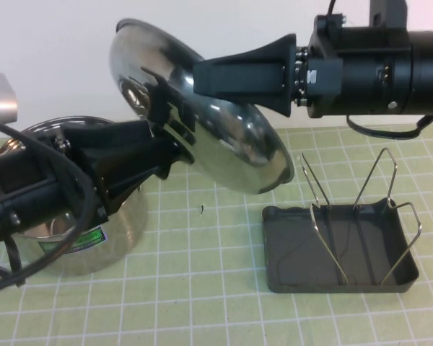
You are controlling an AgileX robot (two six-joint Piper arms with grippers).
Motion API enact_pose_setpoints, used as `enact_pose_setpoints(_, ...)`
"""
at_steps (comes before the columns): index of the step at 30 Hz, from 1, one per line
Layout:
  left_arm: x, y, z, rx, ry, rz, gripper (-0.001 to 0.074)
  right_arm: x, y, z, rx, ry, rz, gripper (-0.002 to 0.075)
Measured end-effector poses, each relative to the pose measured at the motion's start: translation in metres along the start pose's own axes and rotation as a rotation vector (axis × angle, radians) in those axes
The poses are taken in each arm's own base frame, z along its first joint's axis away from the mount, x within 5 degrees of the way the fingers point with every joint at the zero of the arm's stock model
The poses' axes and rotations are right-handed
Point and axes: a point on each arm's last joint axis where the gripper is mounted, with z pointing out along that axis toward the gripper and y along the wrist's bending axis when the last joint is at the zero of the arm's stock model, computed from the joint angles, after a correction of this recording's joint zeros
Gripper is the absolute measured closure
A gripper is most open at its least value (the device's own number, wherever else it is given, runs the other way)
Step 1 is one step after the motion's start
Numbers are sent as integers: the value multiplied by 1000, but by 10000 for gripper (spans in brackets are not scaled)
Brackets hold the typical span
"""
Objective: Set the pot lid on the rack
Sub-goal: Place the pot lid on the pot rack
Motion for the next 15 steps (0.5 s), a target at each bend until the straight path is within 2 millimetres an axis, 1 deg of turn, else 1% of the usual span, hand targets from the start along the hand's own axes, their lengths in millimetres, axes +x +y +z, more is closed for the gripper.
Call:
enact_pose_setpoints(3,2,5,-5,-25,31,22,493,-3,8,-4,51,8,-50,699)
enact_pose_setpoints(5,2,11,-12,-60,48,40,624,-5,13,-9,121,25,-90,699)
enact_pose_setpoints(6,1,14,-15,-76,52,44,663,-6,16,-12,161,35,-109,699)
enact_pose_setpoints(8,-1,22,-23,-126,45,41,701,-9,22,-19,237,42,-144,699)
enact_pose_setpoints(11,-4,31,-34,-198,25,18,724,-8,29,-31,355,6,-180,699)
enact_pose_setpoints(13,-5,36,-38,-238,21,14,730,-2,32,-40,420,-22,-181,699)
enact_pose_setpoints(15,-5,38,-38,-255,22,14,731,11,30,-47,469,-28,-157,699)
